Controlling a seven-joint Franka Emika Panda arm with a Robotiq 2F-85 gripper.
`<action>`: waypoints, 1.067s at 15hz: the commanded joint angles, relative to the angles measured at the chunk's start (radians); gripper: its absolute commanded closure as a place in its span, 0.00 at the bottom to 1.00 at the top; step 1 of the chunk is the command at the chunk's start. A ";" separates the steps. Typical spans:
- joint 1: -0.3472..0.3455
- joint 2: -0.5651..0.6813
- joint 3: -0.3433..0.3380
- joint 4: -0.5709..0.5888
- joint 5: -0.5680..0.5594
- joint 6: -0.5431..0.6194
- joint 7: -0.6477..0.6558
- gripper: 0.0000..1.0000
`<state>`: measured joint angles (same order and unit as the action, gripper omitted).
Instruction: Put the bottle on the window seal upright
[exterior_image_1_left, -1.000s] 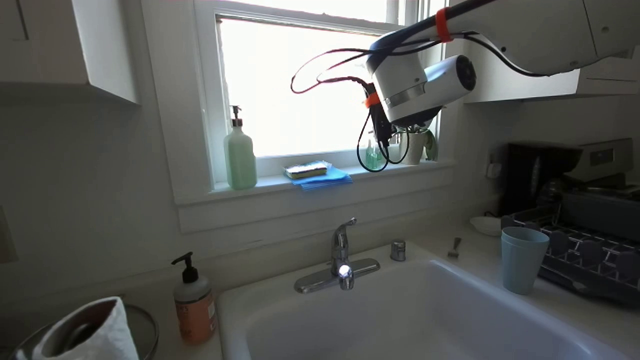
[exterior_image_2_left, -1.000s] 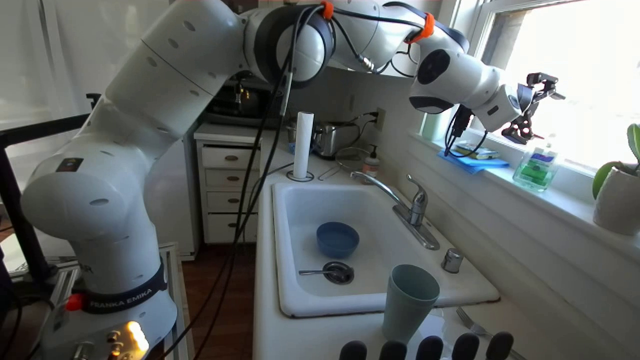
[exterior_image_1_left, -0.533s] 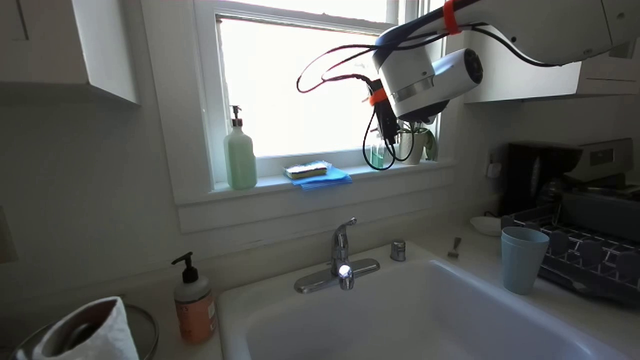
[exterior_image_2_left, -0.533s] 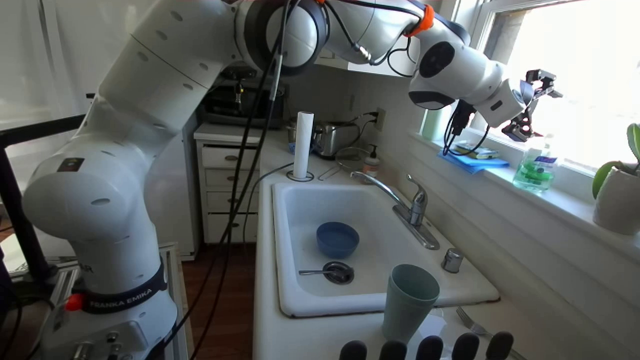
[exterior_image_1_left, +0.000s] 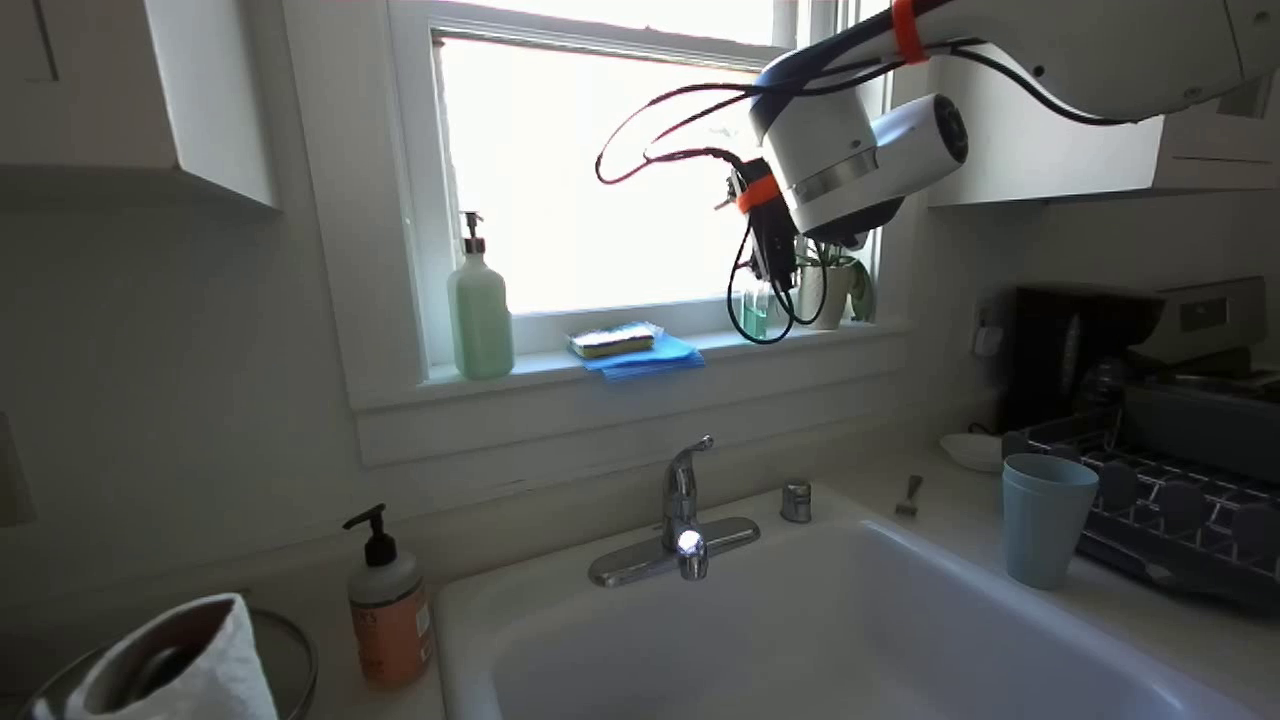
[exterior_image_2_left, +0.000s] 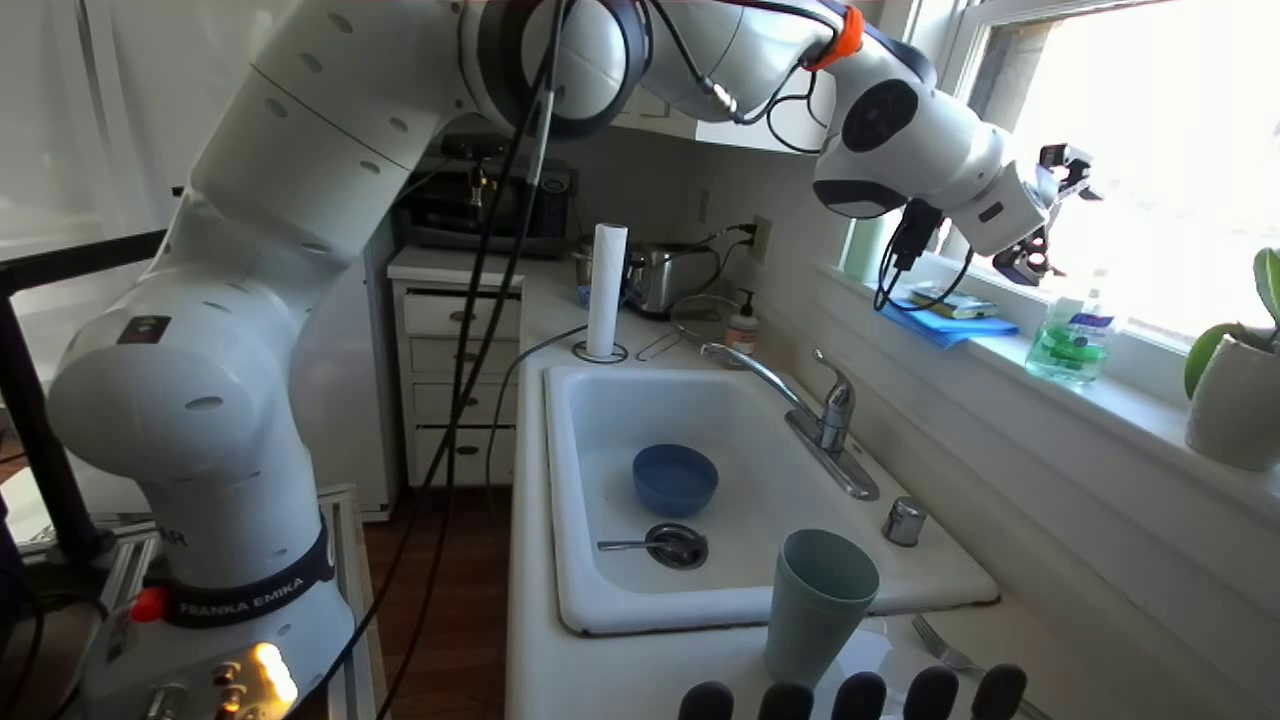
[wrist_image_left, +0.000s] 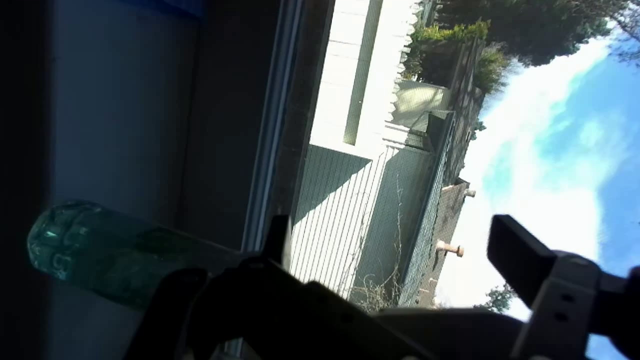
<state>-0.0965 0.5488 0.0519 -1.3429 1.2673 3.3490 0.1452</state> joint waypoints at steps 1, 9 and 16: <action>0.062 -0.129 -0.103 -0.183 -0.021 -0.097 0.021 0.00; 0.329 -0.212 -0.518 -0.304 -0.430 -0.363 0.323 0.00; 0.451 -0.187 -0.742 -0.150 -0.804 -0.606 0.549 0.00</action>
<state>0.3127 0.3511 -0.6118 -1.5482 0.5849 2.7997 0.6196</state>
